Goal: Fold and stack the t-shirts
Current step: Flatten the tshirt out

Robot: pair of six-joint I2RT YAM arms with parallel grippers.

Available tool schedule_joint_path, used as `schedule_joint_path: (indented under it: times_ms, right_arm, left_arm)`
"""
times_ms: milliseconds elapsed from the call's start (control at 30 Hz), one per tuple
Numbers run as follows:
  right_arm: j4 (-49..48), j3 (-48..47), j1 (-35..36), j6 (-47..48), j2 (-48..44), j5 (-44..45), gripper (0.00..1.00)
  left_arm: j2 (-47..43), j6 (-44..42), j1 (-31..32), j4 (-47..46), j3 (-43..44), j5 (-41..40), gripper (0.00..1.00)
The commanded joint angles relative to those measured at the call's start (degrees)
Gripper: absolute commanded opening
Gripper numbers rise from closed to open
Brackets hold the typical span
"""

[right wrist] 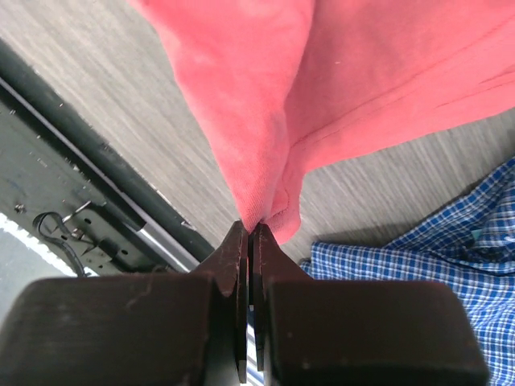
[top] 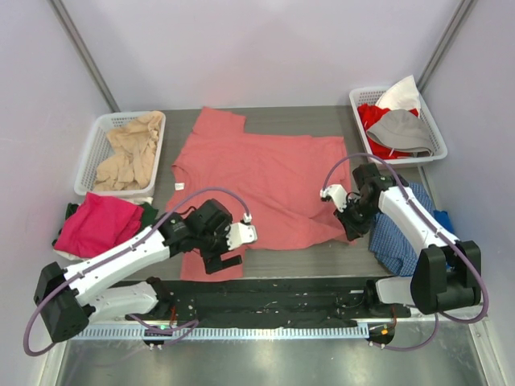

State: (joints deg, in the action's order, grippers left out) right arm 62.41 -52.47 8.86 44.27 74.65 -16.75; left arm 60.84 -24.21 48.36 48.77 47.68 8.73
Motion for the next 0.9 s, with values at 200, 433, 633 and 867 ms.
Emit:
schedule_joint_path:
  times_ms: [200,433,633,867]
  right_arm:
    - [-4.1,-1.9,0.6,-3.3,1.1,3.0,0.01]
    - [-4.6,-2.4,0.9,-4.6,1.9,3.9,0.01]
    - [-4.8,-2.2,1.1,-5.2,2.3,5.1,0.01]
    - [-5.3,-2.1,1.1,-5.3,2.5,5.5,0.01]
  left_arm:
    - [4.9,4.6,8.1,-9.1,-2.3,-2.2,0.95]
    - [10.2,1.5,9.0,-12.7,-3.3,0.4,0.93]
    - [13.9,1.1,11.6,-15.5,-5.5,1.5,0.93]
    - [17.5,0.1,13.6,-20.0,-7.9,-0.6,0.92]
